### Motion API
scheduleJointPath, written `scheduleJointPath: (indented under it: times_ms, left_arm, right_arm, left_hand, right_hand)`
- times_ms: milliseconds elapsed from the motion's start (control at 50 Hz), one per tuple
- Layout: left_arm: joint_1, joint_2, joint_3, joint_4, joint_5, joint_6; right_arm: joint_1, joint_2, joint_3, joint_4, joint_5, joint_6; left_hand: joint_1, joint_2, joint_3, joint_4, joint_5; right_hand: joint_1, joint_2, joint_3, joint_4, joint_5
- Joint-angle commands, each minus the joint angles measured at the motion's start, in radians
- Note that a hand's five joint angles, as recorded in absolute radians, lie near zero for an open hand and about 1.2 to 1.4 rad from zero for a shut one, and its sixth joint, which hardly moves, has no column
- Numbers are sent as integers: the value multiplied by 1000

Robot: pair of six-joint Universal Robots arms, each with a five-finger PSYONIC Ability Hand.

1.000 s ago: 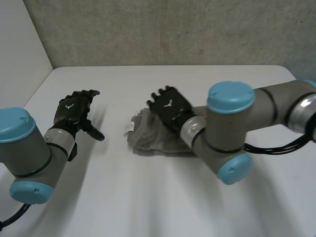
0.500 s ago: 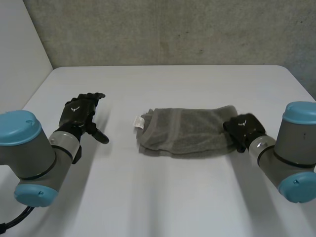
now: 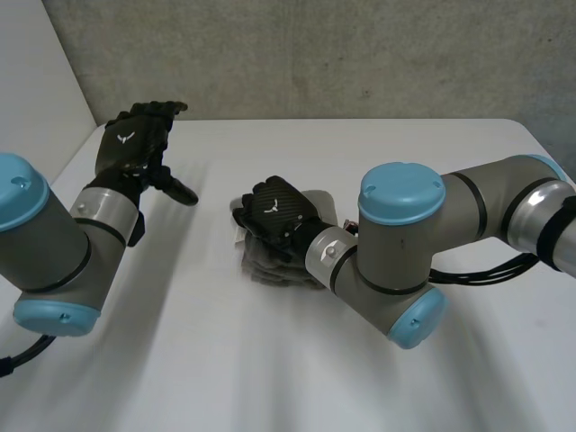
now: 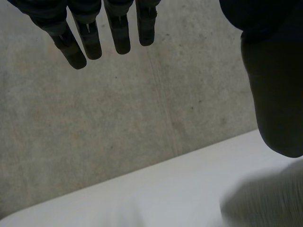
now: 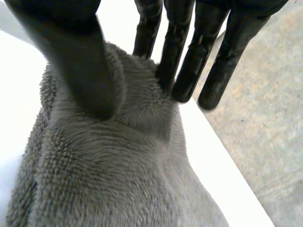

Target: Fold the towel.

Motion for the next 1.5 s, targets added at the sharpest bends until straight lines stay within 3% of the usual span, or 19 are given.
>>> scheduleJointPath:
  times_ms: [20,60,100,360,480,680,880,1000,1120,1200,1320,1380,1500]
  left_arm:
    - [-33,-35,53,-1,9,-7]
    - [-54,-52,76,-1,6,-8]
    - [-74,-74,103,-4,3,-10]
    - [-239,-305,222,-33,9,2]
    - [-242,-362,227,-84,8,9]
    - [-229,-418,233,-145,2,137]
    - [-229,-260,225,-148,-3,134]
    - [-223,-73,204,-162,-7,107]
    - [-193,56,215,-197,-17,30]
    - [-136,155,260,-344,-91,-8]
    - [-116,161,391,-663,-156,-25]
    - [-119,159,422,-742,-158,-30]
    - [-117,155,431,-756,-158,-27]
  right_arm:
    - [-20,-17,7,24,203,27]
    - [-30,-79,39,24,303,60]
    - [-46,-107,70,18,315,88]
    - [-145,-99,121,24,212,280]
    - [-159,2,75,26,196,300]
    - [-176,59,40,33,196,370]
    - [-185,11,43,87,193,383]
    - [-211,-217,110,85,194,467]
    - [-302,-449,168,88,249,511]
    - [-336,-529,194,93,339,516]
    - [-342,-569,193,140,363,514]
    - [-346,-567,187,150,361,513]
    - [-349,-563,161,165,363,516]
  left_hand:
    - [-53,-51,-34,-57,-187]
    - [-53,-51,-34,-57,-187]
    - [-53,-51,-34,-57,-187]
    - [-21,-18,-1,-24,-155]
    - [-18,-15,2,-21,-152]
    - [-35,-33,-16,-39,-169]
    - [-38,-36,-19,-42,-172]
    - [-38,-36,-19,-42,-172]
    - [-27,-24,-7,-30,-161]
    - [-32,-30,-13,-36,-166]
    - [-77,-74,-57,-80,-211]
    - [-77,-74,-57,-80,-211]
    - [-77,-74,-57,-80,-211]
  right_hand:
    - [-417,-466,-469,-471,-438]
    - [-417,-466,-469,-471,-438]
    - [-417,-466,-469,-471,-438]
    - [-417,-466,-469,-471,-438]
    - [-417,-466,-469,-471,-438]
    - [-417,-466,-469,-471,-438]
    - [-417,-466,-469,-471,-438]
    - [-417,-466,-469,-471,-438]
    - [-417,-466,-469,-471,-438]
    - [-417,-466,-469,-471,-438]
    - [-417,-466,-469,-471,-438]
    - [-417,-466,-469,-471,-438]
    - [-417,-466,-469,-471,-438]
